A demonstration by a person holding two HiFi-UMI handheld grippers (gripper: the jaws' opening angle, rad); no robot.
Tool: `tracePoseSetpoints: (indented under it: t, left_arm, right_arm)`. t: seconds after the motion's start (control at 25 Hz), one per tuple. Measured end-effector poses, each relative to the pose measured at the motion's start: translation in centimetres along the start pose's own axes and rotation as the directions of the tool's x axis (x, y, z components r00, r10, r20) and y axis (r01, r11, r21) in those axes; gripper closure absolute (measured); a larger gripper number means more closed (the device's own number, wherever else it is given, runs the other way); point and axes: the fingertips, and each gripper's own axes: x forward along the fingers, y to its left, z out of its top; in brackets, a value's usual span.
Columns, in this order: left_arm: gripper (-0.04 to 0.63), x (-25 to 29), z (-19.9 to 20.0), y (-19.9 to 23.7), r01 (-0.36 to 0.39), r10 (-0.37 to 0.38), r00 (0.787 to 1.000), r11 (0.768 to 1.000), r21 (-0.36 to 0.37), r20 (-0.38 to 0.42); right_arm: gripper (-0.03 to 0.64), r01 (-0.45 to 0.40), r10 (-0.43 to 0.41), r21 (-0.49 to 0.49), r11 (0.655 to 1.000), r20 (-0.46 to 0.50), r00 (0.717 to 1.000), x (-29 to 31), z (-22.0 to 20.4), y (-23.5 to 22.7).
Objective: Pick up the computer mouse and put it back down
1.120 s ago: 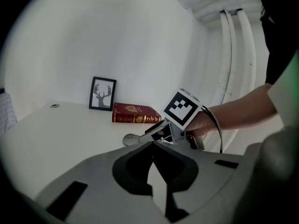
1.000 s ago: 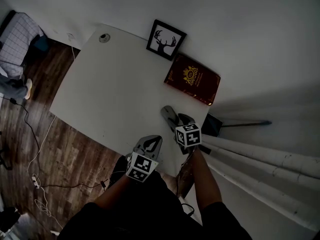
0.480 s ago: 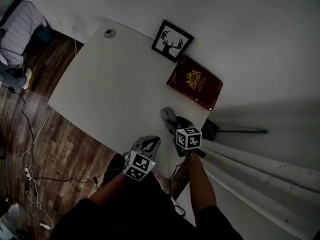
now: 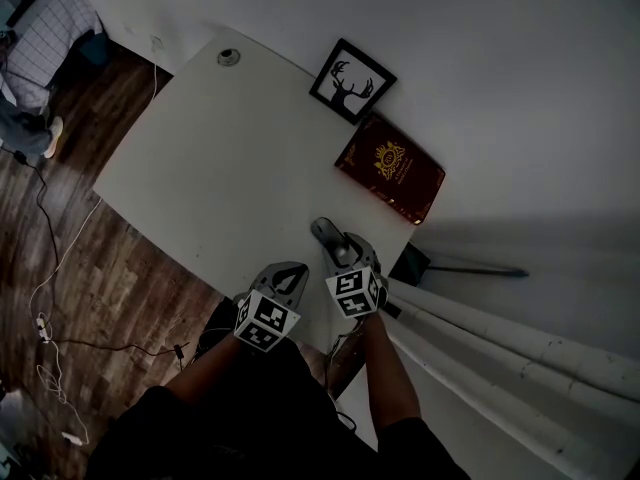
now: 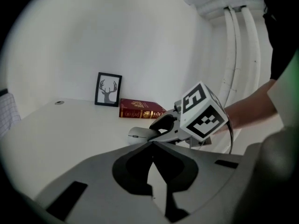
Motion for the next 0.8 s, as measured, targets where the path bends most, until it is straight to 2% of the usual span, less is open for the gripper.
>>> tracePoseSetpoints:
  t: [0.2, 0.28, 0.36, 0.4, 0.48, 0.56, 0.64, 0.8]
  left_arm:
    - [0.594, 0.0, 0.6, 2.8, -0.052, 0.052, 0.999, 0.999, 0.016, 0.005]
    - [0.594, 0.1, 1.0, 3.6, -0.050, 0.050, 0.999, 0.997, 0.064, 0.003]
    - [0.594, 0.6, 1.6, 4.0, -0.014, 0.015, 1.000, 0.988, 0.154, -0.002]
    - [0.594, 0.9, 1.9, 4.1, 0.015, -0.012, 1.000, 0.977, 0.213, -0.013]
    - [0.594, 1.7, 2.2, 4.3, 0.066, -0.048, 0.997, 0.939, 0.338, -0.062]
    - [0.594, 2.8, 2.2, 4.9, 0.090, -0.039, 0.991, 0.904, 0.418, -0.129]
    - [0.594, 3.8, 2.3, 5.4, 0.108, -0.033, 0.984, 0.895, 0.433, -0.176]
    - [0.594, 5.5, 2.7, 5.3, 0.157, -0.064, 0.975, 0.877, 0.454, -0.214]
  right_arm:
    - [0.405, 0.020, -0.020, -0.120, 0.993, -0.002, 1.000, -0.2, 0.0, 0.8]
    - [0.413, 0.026, -0.027, -0.169, 0.985, 0.000, 1.000, -0.3, 0.0, 1.2]
    - [0.414, 0.027, -0.027, -0.205, 0.978, 0.001, 1.000, -0.4, 0.0, 1.5]
    - [0.414, 0.027, -0.027, -0.218, 0.976, 0.001, 1.000, -0.4, -0.1, 1.7]
    - [0.416, 0.025, -0.025, -0.230, 0.973, 0.001, 1.000, -0.4, -0.2, 1.9]
    - [0.416, 0.023, -0.022, -0.231, 0.973, 0.006, 1.000, -0.5, -0.3, 2.1]
    - [0.416, 0.022, -0.020, -0.234, 0.972, 0.009, 1.000, -0.5, -0.3, 2.2]
    - [0.416, 0.017, -0.016, -0.254, 0.967, 0.008, 1.000, -1.0, 0.5, 2.3]
